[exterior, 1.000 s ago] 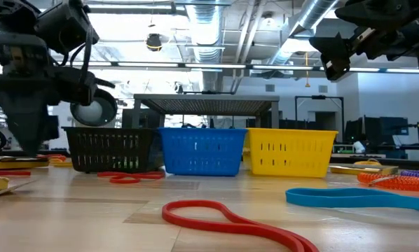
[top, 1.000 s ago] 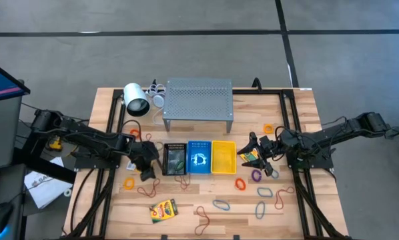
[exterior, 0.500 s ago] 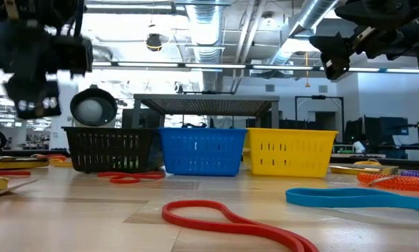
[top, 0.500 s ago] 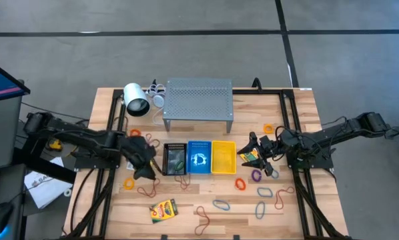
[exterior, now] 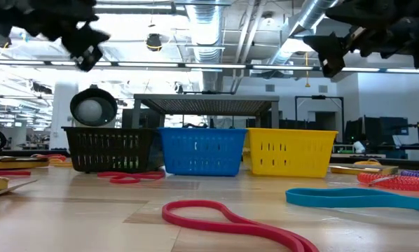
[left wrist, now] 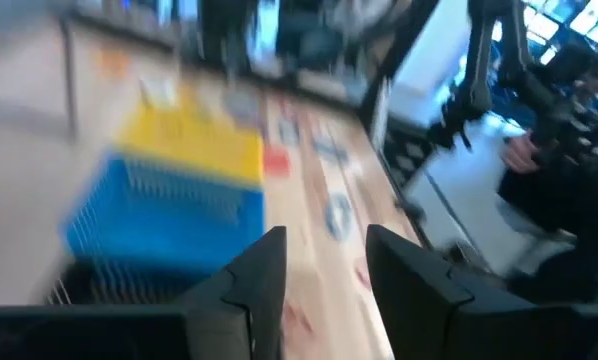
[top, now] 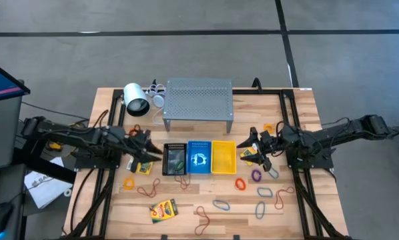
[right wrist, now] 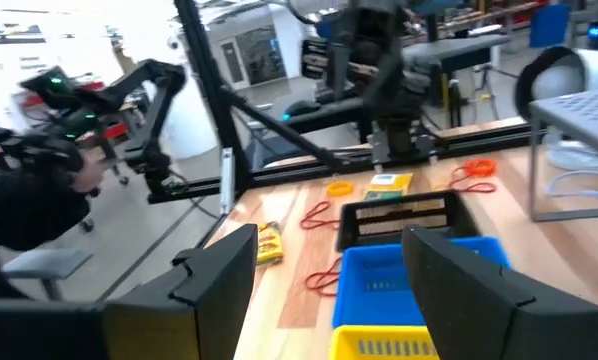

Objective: Pick & Place Office Desk Supplies
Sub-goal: Put the yellow spring keychain into the black basket

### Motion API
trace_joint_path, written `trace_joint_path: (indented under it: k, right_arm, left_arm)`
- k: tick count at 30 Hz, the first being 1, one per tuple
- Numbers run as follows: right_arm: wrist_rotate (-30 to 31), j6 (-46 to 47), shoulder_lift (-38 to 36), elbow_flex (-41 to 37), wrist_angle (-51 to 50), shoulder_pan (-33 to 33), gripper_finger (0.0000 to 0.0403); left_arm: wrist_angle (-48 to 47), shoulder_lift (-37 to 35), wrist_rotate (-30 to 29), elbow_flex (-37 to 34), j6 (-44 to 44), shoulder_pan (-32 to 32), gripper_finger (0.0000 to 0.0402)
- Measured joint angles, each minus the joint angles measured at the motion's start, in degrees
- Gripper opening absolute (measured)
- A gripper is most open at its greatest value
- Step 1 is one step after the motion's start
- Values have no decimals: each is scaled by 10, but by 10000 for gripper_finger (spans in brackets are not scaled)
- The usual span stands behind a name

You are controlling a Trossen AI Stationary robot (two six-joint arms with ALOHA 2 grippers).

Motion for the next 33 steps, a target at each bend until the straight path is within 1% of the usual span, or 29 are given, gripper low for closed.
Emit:
trace_joint_path:
  k: [1,3,5,6,9,12,14,19,25,33]
  right_arm:
    - [0,0,-1,13,-24,-6,244]
    - [0,0,-1,48,-109,-19,244]
    - [7,-1,3,99,-240,-31,244]
    - [20,-1,6,126,-311,-35,244]
    - [98,6,23,202,-519,-40,244]
    - [174,37,39,244,-631,-40,244]
    - [195,65,48,254,-673,-41,244]
    - [198,143,77,255,-743,-67,244]
    - [218,182,159,255,-801,-115,244]
    - [211,219,252,254,-865,-195,244]
  left_arm:
    - [24,3,-9,0,25,0,136]
    - [66,10,-25,0,75,0,136]
    - [106,16,-40,0,119,0,136]
    - [122,20,-45,0,141,0,136]
    - [144,33,-68,0,189,0,136]
    - [147,46,-103,0,214,0,136]
    - [146,56,-132,0,221,0,136]
    - [146,73,-189,0,222,0,136]
    - [149,86,-194,0,223,0,136]
    - [150,87,-194,0,202,0,136]
